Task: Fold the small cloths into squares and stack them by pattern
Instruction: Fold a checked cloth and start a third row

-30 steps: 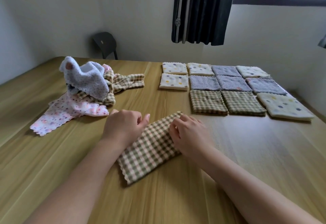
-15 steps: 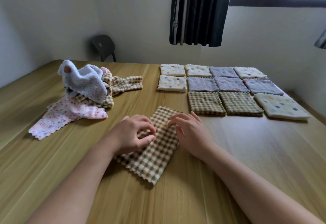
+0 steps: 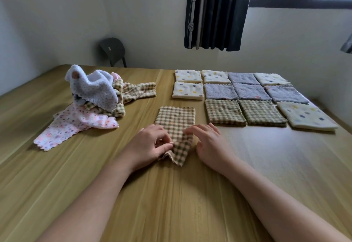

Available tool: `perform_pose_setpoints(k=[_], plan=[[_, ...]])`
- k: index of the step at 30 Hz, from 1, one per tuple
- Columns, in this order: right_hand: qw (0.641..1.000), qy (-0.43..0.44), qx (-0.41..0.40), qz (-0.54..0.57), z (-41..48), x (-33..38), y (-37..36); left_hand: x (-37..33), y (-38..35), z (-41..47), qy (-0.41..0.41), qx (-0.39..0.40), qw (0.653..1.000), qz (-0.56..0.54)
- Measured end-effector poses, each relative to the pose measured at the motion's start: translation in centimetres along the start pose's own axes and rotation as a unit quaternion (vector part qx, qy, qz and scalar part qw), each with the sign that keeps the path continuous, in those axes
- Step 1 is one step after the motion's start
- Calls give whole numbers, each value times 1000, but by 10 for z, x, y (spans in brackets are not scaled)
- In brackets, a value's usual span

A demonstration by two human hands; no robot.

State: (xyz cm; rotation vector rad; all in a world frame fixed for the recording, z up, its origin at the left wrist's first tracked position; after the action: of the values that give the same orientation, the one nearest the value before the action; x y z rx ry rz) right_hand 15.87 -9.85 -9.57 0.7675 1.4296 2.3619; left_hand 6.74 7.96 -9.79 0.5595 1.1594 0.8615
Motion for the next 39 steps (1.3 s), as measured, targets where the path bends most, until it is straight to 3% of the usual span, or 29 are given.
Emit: perform_pose_setpoints(k=[6,13,21,29,34,39], plan=[[995,81,17,61,-1,12,-1,-5,4,-2,22,-38,998,-47],[986,-24,-34,163,-2,0,1,-9,7,-6,10,58,998,24],[972,-91,-53,212,-1,-7,3,8,17,-9,61,-82,991,-88],[960,-49,-100,257,0,-6,4,1,18,-8,48,-101,986,-124],[952,-167,-50,251,15,-6,4,1,13,6,141,-167,969,-118],[936,-284,-13,205,49,-10,2,1,12,36,282,-157,946,-20]])
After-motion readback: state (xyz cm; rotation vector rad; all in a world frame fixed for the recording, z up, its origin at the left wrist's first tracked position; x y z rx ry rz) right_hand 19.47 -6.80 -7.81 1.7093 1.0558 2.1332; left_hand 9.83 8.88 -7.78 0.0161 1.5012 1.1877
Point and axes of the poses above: each hand's wrist, its own z-axis towards the middle knuckle, its own y-axis out of the back of the hand, x = y × z, the point moved 3 cm from there along z, towards the middle knuckle, and after that the axes turned 5 degrees about -z, right-handed, at the moved point
